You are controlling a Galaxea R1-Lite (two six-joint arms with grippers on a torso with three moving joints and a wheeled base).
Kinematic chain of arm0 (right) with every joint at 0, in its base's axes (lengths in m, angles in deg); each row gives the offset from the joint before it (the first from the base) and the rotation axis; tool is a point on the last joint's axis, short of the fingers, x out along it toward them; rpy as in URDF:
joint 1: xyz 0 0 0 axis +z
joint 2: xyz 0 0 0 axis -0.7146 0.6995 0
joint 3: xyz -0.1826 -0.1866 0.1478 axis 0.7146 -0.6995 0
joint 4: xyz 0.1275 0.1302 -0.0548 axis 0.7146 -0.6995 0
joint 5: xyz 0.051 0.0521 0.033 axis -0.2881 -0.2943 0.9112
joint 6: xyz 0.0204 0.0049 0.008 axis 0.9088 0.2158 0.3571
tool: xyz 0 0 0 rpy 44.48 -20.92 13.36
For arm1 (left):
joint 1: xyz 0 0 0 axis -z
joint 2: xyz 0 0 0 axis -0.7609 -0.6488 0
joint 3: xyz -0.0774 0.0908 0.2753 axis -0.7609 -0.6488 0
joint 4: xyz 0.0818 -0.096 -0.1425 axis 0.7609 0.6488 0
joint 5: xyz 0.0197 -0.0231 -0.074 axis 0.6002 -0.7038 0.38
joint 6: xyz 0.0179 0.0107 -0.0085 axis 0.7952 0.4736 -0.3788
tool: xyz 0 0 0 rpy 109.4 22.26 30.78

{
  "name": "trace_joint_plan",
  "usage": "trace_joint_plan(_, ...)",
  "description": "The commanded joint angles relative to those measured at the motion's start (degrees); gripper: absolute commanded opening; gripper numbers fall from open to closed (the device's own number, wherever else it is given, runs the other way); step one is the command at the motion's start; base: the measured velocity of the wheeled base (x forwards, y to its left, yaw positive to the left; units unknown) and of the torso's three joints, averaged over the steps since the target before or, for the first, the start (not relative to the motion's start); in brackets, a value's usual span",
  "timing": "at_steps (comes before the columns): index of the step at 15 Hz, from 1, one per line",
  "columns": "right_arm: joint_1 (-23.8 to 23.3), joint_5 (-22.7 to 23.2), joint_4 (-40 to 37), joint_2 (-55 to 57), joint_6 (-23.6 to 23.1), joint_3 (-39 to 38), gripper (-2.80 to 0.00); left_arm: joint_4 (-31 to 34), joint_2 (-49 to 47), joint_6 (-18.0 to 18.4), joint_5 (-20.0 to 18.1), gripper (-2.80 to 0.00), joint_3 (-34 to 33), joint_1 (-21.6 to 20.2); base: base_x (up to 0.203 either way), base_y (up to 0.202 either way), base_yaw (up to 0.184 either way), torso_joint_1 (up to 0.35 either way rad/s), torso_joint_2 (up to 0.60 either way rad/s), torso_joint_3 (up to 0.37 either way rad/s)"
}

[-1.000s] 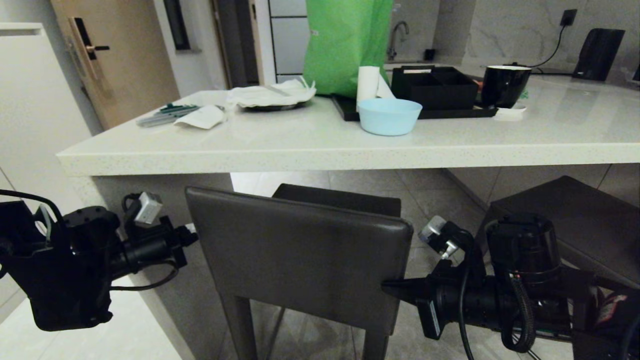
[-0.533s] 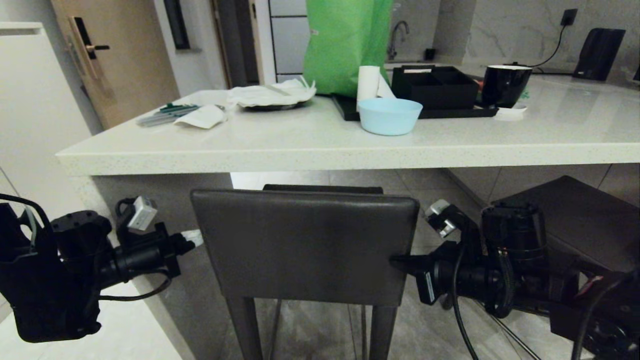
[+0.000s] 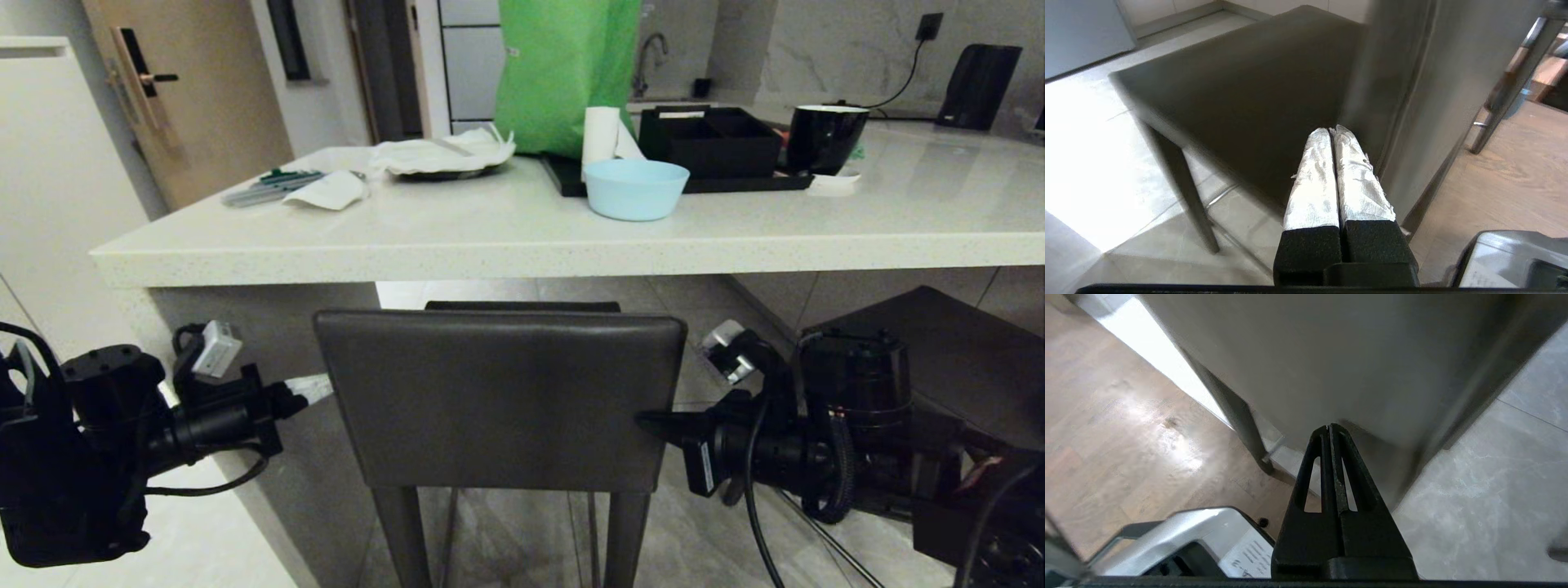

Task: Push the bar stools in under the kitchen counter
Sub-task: Pull the gray chair out from under the dining table

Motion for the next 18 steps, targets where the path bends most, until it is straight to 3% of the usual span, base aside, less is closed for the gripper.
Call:
trace_joint_plan(1,0.0,1.4,5.2,-5.3,3.0,-2.0,-2.8,-0.5,2.6,-0.3,-0.3,-2.8,-0.6,-3.8,0.0,0.0,0.0,0.0,0.0,0.0)
trace_joint_plan(4,-1.9,2.2,10.5,-11.6,9.2,-4.7,-2.8,-0.5,6.3,-0.8,0.8,-2.8,-6.7,-7.0,0.0,0.0,0.0,0.0,0.0,0.0)
trace_joint_plan(6,-3.5,-1.6,10.7,-10.6,8.8,-8.7,-2.8,-0.5,7.6,-0.9,6.4,-2.8,-9.9,-7.0,0.0,0.0,0.0,0.0,0.0,0.0)
trace_joint_plan(7,-3.6,-3.5,11.0,-9.4,8.4,-10.5,-2.8,-0.5,7.3,-1.0,6.7,-2.8,-10.9,-6.7,0.0,0.0,0.0,0.0,0.0,0.0)
trace_joint_plan(8,-3.6,-4.8,11.5,-8.7,7.2,-12.1,-2.8,-0.5,6.4,-0.9,6.8,-2.11,-11.2,-6.6,0.0,0.0,0.0,0.0,0.0,0.0)
trace_joint_plan(9,-3.7,-5.0,13.9,-8.3,6.7,-12.6,0.0,-0.5,6.1,-0.9,6.7,0.0,-11.0,-6.4,0.0,0.0,0.0,0.0,0.0,0.0)
trace_joint_plan(11,-3.9,-3.1,16.8,-8.0,6.9,-12.7,0.0,-0.5,6.7,-0.7,5.0,0.0,-10.9,-6.2,0.0,0.0,0.0,0.0,0.0,0.0)
trace_joint_plan(12,-5.4,0.3,16.9,-8.0,6.7,-13.1,0.0,-0.5,6.6,-0.6,1.9,0.0,-11.1,-6.4,0.0,0.0,0.0,0.0,0.0,0.0)
trace_joint_plan(16,-17.2,17.6,19.1,-3.0,1.6,-12.6,0.0,-0.5,6.1,-0.6,-15.1,0.0,-8.7,-9.8,0.0,0.0,0.0,0.0,0.0,0.0)
trace_joint_plan(18,-20.2,26.2,26.2,2.2,0.7,-12.7,0.0,-0.5,4.6,-0.7,-17.3,0.0,-5.9,-9.3,0.0,0.0,0.0,0.0,0.0,0.0)
